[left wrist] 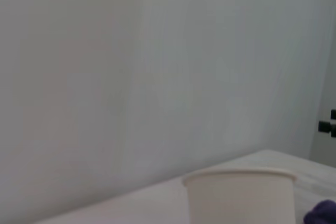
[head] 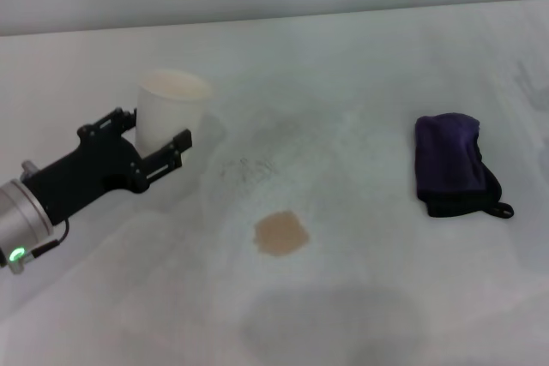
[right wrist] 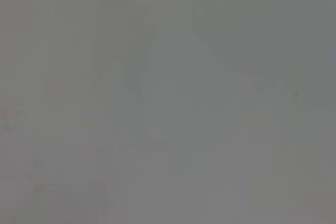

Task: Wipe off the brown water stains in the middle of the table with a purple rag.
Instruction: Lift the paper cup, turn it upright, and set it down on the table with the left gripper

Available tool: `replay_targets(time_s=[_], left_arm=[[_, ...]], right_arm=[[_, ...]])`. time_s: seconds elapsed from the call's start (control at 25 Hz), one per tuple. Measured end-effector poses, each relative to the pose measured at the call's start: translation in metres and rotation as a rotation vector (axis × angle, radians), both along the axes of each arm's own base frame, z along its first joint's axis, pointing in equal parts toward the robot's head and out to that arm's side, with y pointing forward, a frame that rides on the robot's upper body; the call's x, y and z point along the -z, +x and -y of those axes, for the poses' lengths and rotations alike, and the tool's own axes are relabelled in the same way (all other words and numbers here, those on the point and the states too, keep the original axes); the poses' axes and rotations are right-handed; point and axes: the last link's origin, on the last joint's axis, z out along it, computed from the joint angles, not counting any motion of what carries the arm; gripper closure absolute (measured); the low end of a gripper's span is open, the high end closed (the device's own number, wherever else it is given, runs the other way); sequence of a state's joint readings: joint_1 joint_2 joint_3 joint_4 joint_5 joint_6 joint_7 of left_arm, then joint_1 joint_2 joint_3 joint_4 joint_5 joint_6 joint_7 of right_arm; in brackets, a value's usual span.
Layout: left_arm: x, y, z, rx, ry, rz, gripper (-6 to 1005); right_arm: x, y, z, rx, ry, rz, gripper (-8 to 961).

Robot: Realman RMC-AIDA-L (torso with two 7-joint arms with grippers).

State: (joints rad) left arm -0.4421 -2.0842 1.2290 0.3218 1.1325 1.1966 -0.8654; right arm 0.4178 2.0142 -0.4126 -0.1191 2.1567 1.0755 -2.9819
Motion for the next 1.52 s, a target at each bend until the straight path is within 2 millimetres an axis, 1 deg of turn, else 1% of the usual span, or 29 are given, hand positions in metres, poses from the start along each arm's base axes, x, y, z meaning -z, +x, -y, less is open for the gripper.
replay_targets(time_s=[0.28, 0.6, 0.84, 1.12, 1.52], left_arm=[[0.007, -0.016, 0.011, -0.065, -0.026, -0.017, 273], [0.015, -0.031, 0.02, -0.125, -0.051, -0.068, 272], [0.022, -0.032, 0.025, -0.114, -0.088, -0.103, 271], [0.029, -0.038, 0.033, -0.115, -0.123, -0.148, 269], [0.028, -0.042, 0.037, -0.086, -0.092, -0.18, 267]], right_arm=[[0.003, -0.001, 0.0, -0.001, -0.006, -0.007, 80], [0.011, -0.011, -0.002, -0.05, -0.015, -0.035, 81], [0.014, -0.016, -0.003, -0.065, -0.018, -0.047, 81], [0.017, -0.014, -0.002, -0.053, -0.023, -0.059, 82], [0.018, -0.014, -0.002, -0.047, -0.03, -0.057, 83]])
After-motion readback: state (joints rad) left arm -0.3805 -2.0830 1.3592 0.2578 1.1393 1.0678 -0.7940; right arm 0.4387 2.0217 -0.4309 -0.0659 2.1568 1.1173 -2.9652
